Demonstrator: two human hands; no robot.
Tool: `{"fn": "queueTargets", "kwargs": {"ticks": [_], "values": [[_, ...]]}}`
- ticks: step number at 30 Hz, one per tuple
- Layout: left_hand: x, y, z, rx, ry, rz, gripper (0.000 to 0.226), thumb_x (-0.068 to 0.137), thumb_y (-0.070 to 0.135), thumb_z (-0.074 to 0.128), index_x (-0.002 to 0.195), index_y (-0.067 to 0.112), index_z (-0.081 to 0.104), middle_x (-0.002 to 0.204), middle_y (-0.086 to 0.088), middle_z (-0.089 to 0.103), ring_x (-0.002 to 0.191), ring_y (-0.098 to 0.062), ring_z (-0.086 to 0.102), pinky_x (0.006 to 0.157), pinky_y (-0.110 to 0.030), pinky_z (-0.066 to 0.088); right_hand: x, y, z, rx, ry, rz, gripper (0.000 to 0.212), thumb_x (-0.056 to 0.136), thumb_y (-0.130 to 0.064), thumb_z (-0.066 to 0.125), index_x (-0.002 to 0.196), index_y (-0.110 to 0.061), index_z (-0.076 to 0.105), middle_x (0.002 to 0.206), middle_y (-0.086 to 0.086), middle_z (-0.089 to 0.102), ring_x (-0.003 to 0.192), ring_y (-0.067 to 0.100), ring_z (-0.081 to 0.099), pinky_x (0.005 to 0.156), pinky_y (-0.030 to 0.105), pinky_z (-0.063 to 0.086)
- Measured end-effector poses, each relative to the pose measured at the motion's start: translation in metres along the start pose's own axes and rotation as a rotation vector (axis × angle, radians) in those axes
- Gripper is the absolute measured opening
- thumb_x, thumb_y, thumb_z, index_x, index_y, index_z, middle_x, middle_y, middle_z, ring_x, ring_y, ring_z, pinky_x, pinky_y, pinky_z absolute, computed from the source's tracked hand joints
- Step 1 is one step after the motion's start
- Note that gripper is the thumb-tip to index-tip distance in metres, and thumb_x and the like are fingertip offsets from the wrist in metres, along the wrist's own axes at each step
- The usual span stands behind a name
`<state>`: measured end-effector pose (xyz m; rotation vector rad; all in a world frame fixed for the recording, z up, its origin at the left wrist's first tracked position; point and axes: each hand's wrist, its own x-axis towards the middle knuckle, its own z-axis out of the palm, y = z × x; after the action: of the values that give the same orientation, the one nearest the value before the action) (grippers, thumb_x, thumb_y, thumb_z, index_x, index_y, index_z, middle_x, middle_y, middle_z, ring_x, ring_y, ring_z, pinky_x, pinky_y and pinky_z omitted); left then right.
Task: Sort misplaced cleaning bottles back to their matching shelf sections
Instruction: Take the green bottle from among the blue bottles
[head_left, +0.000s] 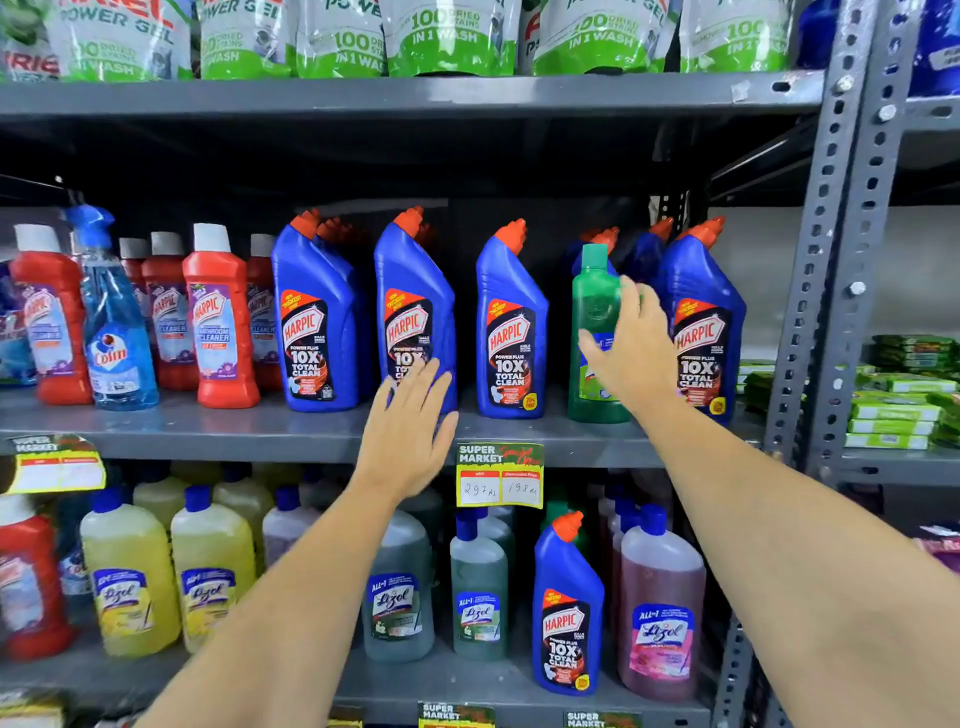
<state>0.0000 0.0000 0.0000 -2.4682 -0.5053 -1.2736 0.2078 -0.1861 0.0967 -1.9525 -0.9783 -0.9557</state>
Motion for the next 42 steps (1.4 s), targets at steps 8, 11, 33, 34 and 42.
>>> {"fn": "queueTargets", "kwargs": {"ticks": [8, 11, 33, 34, 42], "values": [[-0.018, 0.002, 0.007, -0.025, 0.002, -0.077, 0.046, 0.101, 0.039, 0.033, 0.097, 0.01, 0.069, 0.082, 0.001, 0.068, 0.075, -0.023, 0.062, 0.072, -0.039, 0.046, 0.001, 0.02, 0.027, 0.449, -0.181, 0.53, 0.132, 0.037, -0.08, 0.071, 0.144, -0.014, 0.031, 0.132, 0.012, 0.057, 0.111, 0.035, 0.063, 0.089, 0.053, 0.055], [-0.02, 0.002, 0.01, -0.009, 0.002, -0.071, 0.045, 0.101, 0.038, 0.033, 0.097, 0.01, 0.069, 0.083, 0.001, 0.068, 0.075, -0.023, 0.062, 0.07, -0.038, 0.045, 0.001, 0.026, 0.033, 0.456, -0.19, 0.529, 0.12, 0.035, -0.082, 0.07, 0.13, -0.012, 0.046, 0.121, 0.009, 0.062, 0.106, 0.033, 0.065, 0.086, 0.051, 0.057], [-0.101, 0.015, 0.033, -0.164, 0.111, -0.028, 0.052, 0.099, 0.03, 0.042, 0.144, 0.005, 0.044, 0.155, -0.018, 0.036, 0.147, -0.033, 0.025, 0.119, -0.054, 0.013, -0.109, -0.01, -0.032, 0.983, 0.11, 0.267, 0.061, 0.077, -0.008, 0.079, 0.124, -0.016, 0.042, 0.114, -0.006, 0.062, 0.102, -0.006, 0.063, 0.093, 0.016, 0.047], [-0.118, 0.015, 0.04, -0.17, 0.081, -0.026, 0.053, 0.099, 0.031, 0.042, 0.145, 0.007, 0.042, 0.157, -0.018, 0.033, 0.148, -0.033, 0.022, 0.119, -0.053, 0.013, -0.121, -0.012, -0.035, 1.001, 0.088, 0.273, 0.06, 0.075, -0.007, 0.08, 0.12, -0.019, 0.042, 0.111, -0.005, 0.062, 0.099, -0.006, 0.063, 0.091, 0.016, 0.048], [-0.246, 0.02, 0.097, -0.194, -0.431, -0.016, 0.055, 0.103, 0.034, 0.032, 0.152, 0.01, 0.037, 0.162, -0.01, 0.022, 0.149, -0.025, 0.02, 0.114, -0.048, 0.022, -0.251, -0.013, 0.02, 0.983, -0.259, 0.447, 0.064, 0.068, 0.009, 0.08, 0.106, -0.03, 0.048, 0.104, -0.005, 0.065, 0.09, -0.007, 0.065, 0.081, 0.01, 0.048]]}}
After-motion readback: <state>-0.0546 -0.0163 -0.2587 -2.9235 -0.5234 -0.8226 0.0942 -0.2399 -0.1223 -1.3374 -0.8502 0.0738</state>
